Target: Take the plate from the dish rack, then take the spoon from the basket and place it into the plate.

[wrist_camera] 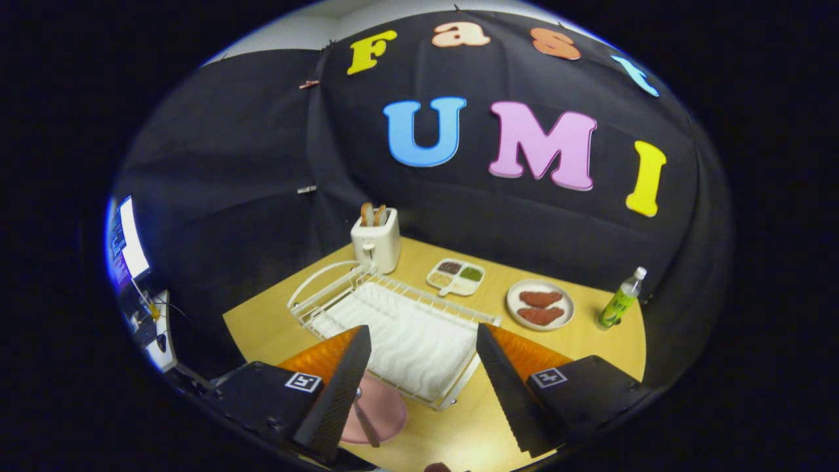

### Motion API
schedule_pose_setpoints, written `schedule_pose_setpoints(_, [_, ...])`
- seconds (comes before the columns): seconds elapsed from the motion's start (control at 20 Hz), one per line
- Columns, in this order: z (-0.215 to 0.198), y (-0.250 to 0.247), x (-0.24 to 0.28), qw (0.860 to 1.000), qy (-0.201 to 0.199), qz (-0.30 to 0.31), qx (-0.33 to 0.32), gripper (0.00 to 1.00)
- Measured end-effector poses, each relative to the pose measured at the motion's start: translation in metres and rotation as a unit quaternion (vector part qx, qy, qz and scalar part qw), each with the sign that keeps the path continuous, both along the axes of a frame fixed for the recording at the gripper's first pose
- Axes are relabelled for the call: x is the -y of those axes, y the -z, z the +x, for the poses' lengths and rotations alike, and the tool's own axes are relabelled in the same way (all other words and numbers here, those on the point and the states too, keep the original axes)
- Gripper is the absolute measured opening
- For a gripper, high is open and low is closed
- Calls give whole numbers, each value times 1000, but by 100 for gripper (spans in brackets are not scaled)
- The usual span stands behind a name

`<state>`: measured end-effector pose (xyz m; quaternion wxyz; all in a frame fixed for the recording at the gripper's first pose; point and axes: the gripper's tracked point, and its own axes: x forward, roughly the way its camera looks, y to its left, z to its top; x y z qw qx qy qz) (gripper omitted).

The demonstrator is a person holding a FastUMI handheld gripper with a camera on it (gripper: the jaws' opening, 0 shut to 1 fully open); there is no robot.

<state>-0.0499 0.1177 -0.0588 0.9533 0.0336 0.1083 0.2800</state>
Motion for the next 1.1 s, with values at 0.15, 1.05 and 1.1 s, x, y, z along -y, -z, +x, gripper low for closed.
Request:
schedule_pose_setpoints(0.15, [3, -39, 32, 999, 14, 19, 36, 99])
schedule_pose_setpoints(1.05, [9, -85, 158, 984, 110, 96, 107, 98])
schedule_pose_setpoints(1.1, [9, -85, 162, 983, 111, 96, 109, 98])
